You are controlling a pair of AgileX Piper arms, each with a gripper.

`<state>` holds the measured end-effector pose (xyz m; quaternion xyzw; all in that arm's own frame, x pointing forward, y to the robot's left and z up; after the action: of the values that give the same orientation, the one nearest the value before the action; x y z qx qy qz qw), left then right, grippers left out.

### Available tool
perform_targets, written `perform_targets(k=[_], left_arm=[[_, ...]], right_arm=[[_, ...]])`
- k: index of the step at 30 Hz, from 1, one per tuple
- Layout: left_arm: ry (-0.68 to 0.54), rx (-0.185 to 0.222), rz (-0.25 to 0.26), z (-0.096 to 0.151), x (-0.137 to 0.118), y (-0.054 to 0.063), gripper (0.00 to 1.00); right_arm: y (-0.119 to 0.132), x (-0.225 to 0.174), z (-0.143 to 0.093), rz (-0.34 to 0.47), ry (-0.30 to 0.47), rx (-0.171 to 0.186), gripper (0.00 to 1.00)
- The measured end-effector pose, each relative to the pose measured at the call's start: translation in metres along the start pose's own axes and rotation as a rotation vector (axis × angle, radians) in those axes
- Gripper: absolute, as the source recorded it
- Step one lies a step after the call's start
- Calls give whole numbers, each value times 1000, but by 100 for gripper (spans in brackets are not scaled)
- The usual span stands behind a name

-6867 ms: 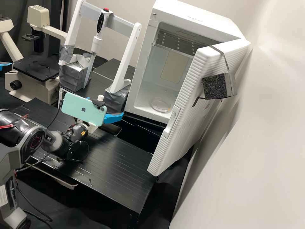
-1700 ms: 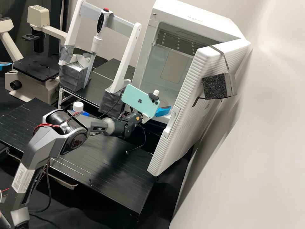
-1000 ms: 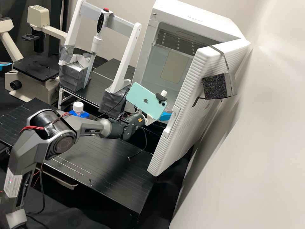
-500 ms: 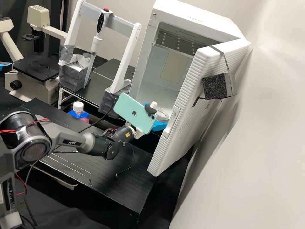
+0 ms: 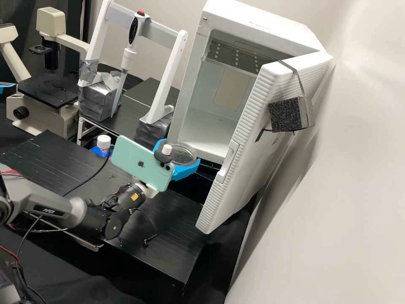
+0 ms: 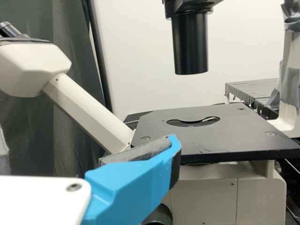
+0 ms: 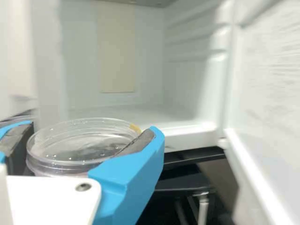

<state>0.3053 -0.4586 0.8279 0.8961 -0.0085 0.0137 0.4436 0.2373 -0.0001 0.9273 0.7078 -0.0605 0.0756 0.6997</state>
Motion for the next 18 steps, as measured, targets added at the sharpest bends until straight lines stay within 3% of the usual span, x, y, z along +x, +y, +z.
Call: perform_targets(k=[7,12,18], left_arm=[[0,0,0,0,0,0,100],[0,0,0,0,0,0,100],[0,0,0,0,0,0,100]], right_arm=[[-40,-26,-36,-137,143,13,0],[-66,-33,-69,-225,275,-4,0],[-91,-33,-100,-297,356,-15,0]])
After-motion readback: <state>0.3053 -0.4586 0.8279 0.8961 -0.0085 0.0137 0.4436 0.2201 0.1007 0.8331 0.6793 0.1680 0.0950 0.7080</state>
